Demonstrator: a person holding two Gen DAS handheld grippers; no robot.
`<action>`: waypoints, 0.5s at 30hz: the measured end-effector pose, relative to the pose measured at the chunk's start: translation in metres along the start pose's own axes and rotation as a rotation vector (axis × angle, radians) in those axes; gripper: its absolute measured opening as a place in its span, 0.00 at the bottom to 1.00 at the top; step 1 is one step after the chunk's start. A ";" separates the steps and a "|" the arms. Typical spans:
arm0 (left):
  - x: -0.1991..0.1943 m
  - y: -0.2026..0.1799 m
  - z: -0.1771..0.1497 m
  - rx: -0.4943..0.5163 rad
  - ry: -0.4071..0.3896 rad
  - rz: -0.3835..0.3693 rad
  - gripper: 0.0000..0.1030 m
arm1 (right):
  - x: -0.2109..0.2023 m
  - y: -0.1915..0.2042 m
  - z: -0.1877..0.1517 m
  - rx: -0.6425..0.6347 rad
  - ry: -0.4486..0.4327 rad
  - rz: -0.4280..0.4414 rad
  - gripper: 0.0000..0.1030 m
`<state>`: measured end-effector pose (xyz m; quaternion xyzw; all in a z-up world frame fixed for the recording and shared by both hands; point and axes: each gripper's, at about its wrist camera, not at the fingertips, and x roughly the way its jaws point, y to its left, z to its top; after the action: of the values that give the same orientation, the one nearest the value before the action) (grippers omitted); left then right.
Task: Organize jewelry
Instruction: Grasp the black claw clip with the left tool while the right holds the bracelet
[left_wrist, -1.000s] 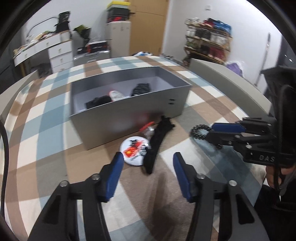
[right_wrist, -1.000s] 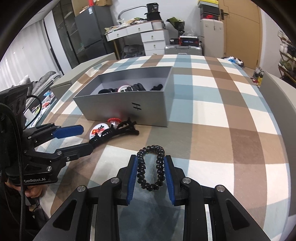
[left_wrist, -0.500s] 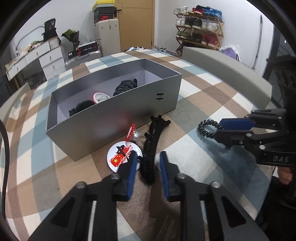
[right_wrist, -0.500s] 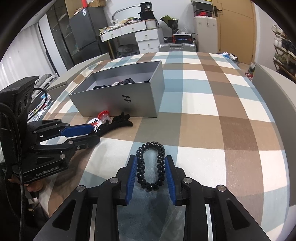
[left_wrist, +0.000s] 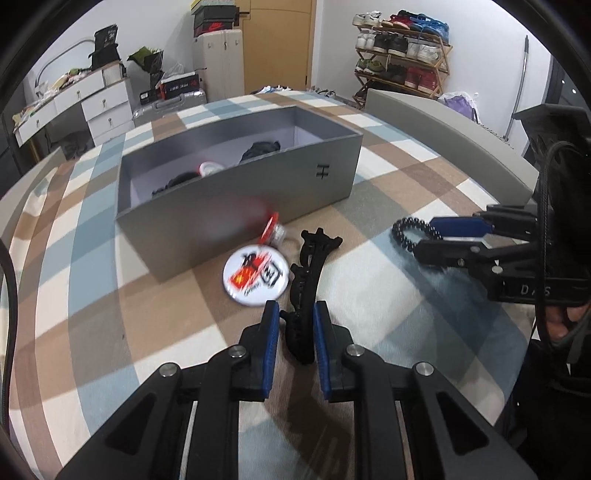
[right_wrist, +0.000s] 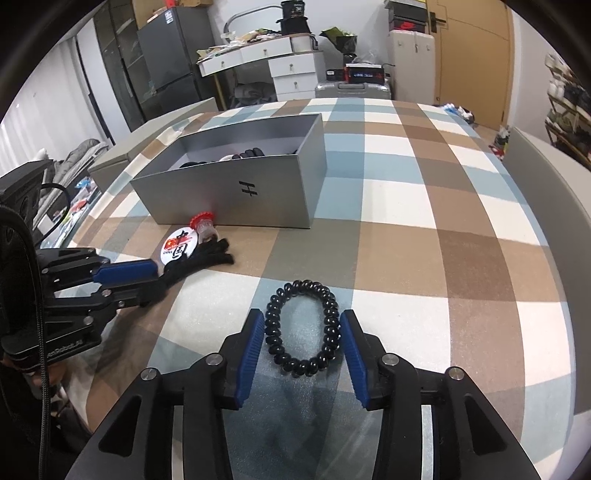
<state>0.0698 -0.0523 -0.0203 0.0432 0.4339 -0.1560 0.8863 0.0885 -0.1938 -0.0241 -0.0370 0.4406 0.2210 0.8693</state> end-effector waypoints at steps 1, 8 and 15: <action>-0.001 0.001 -0.001 -0.011 -0.001 -0.007 0.13 | 0.001 0.002 0.000 -0.015 0.003 -0.010 0.44; 0.003 0.001 0.001 -0.032 0.017 -0.022 0.15 | 0.007 0.013 0.002 -0.094 0.023 -0.063 0.50; 0.008 -0.004 0.005 0.001 0.008 -0.003 0.24 | 0.007 0.012 0.001 -0.096 0.027 -0.076 0.53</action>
<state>0.0767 -0.0591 -0.0233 0.0437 0.4375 -0.1573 0.8843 0.0882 -0.1797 -0.0274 -0.0984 0.4395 0.2082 0.8682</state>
